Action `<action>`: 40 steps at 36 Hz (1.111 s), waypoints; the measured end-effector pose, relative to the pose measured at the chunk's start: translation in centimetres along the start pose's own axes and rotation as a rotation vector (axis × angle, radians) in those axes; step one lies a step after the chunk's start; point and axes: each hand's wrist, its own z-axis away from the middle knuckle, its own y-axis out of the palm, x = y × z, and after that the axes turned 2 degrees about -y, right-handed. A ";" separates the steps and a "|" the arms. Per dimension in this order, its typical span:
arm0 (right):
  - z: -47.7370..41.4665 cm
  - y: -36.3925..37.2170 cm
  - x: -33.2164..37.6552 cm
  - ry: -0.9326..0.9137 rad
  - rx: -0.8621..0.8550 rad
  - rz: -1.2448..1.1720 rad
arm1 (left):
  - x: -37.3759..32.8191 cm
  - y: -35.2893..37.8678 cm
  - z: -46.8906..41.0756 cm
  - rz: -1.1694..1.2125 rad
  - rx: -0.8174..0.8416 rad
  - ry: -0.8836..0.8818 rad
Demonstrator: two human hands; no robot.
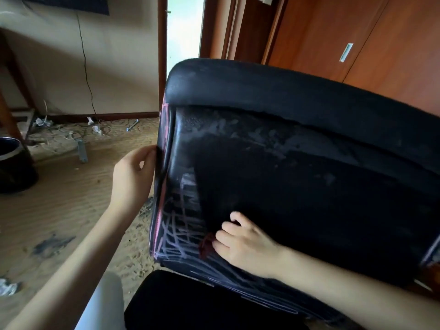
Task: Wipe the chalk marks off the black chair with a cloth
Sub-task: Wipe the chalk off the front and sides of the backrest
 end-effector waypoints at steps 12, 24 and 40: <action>-11.2 -4.1 -7.9 0.252 -0.463 -0.069 | -0.5 -0.9 -0.4 -0.086 0.034 0.040; 0.2 2.9 1.9 -0.058 -0.018 -0.004 | -0.8 -1.4 -0.2 -0.131 0.045 0.055; -12.5 -4.1 -7.7 0.311 -0.501 0.014 | -0.6 -1.3 -0.3 -0.154 0.052 0.077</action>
